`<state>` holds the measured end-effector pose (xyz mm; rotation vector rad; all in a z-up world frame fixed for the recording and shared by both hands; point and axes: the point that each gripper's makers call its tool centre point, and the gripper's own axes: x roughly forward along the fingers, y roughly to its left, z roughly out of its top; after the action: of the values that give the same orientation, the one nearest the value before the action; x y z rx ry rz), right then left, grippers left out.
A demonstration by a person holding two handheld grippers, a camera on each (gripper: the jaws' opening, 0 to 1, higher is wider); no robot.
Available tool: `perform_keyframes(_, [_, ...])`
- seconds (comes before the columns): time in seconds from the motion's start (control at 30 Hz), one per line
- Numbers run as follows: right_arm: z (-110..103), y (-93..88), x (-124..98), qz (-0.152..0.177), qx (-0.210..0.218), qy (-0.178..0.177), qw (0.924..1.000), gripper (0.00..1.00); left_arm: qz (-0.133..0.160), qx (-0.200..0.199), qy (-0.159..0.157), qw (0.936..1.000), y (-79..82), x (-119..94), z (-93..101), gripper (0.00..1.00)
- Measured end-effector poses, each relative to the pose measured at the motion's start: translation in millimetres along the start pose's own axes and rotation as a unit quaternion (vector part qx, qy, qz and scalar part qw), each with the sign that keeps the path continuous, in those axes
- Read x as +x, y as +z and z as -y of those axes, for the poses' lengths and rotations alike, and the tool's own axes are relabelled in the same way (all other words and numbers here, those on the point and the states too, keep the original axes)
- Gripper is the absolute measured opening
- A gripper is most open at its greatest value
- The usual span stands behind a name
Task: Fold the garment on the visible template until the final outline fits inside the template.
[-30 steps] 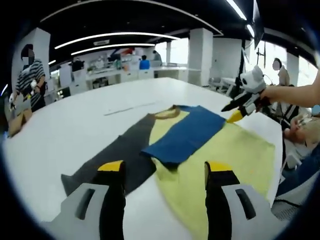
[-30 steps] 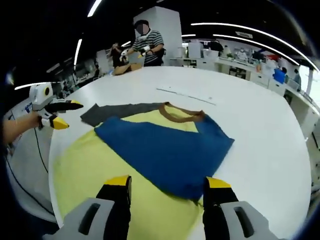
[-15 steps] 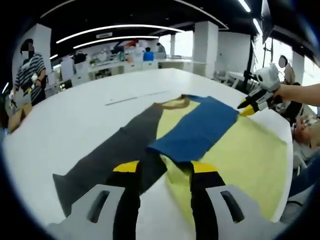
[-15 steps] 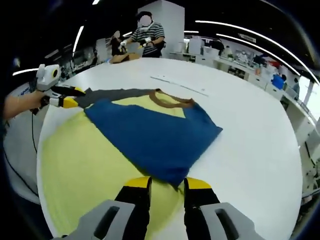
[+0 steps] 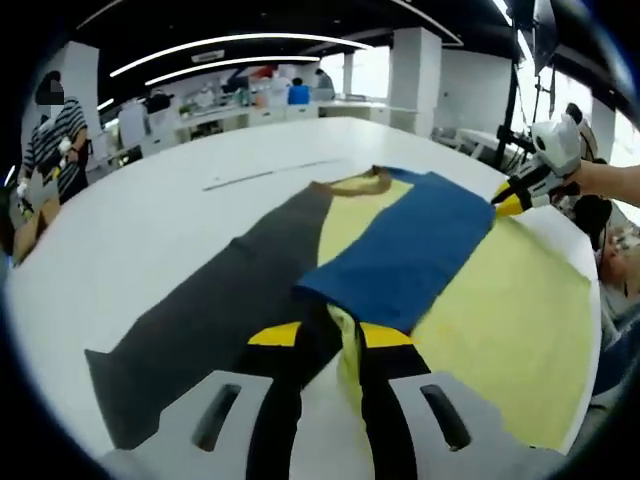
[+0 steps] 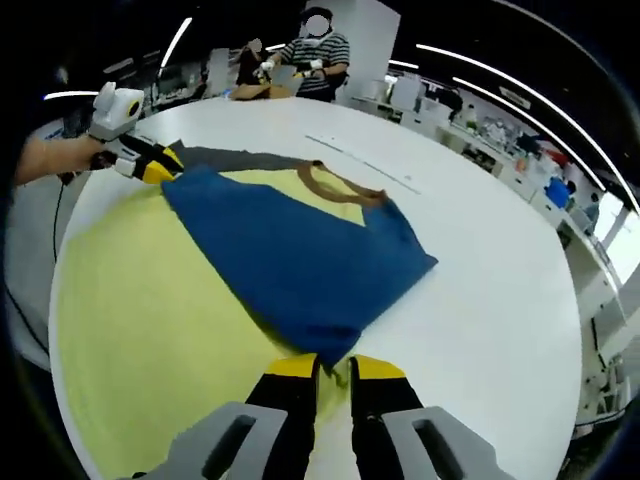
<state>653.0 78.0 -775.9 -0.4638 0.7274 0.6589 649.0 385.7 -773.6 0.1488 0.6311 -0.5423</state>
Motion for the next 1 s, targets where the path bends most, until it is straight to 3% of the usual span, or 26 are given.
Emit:
perform_keyframes(0.23, [1.8,1.3,1.2,0.000,-0.012,-0.003,0.9999,0.00,-0.009,-0.001,0.000,1.0000,-1.4,3.9,0.8,0.12])
perform_keyframes(0.37, [1.2,1.2,2.6,-0.003,-0.019,-0.002,0.9998,0.00,-0.013,-0.005,-0.010,0.9998,-1.5,5.7,8.3,0.01])
perform_keyframes(0.83, [-1.0,-5.7,3.9,-0.020,-0.049,0.002,0.9986,0.07,-0.017,0.006,-0.005,0.9998,-0.2,6.6,7.4,0.02])
perform_keyframes(1.0, [1.3,-5.0,4.7,-0.020,-0.057,-0.005,0.9982,0.01,-0.022,-0.012,-0.006,0.9997,-0.8,6.9,6.7,0.02])
